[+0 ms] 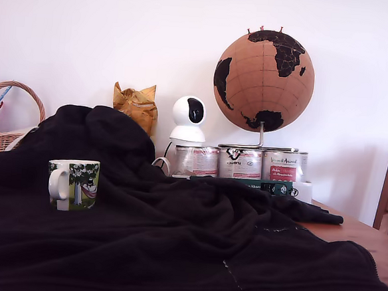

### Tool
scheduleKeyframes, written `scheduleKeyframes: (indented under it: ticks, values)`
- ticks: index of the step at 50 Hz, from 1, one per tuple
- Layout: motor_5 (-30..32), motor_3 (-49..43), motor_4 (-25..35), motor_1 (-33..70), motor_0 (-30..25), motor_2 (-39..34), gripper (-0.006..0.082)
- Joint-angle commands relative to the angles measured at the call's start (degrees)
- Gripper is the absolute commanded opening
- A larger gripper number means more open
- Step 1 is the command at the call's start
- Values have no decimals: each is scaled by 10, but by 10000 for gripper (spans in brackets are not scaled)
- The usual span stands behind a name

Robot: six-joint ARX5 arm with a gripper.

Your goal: Pick the grey coffee capsule and place it inside the green coffee cup

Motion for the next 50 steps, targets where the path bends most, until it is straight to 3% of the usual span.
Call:
scheduleKeyframes:
  ticks: [1,10,22,30,42,45,50]
  values:
    - [-40,-24,92,-7,21,13,-24]
    - [-69,10,96,-7,21,13,-24]
    - [-170,55,101,-5,21,14,-24]
    - [-190,52,101,29,21,18,-24]
    - [-188,82,85,160,21,18,-19]
    - [-174,113,79,197,21,18,61]
    - [-150,173,57,264,21,18,436]
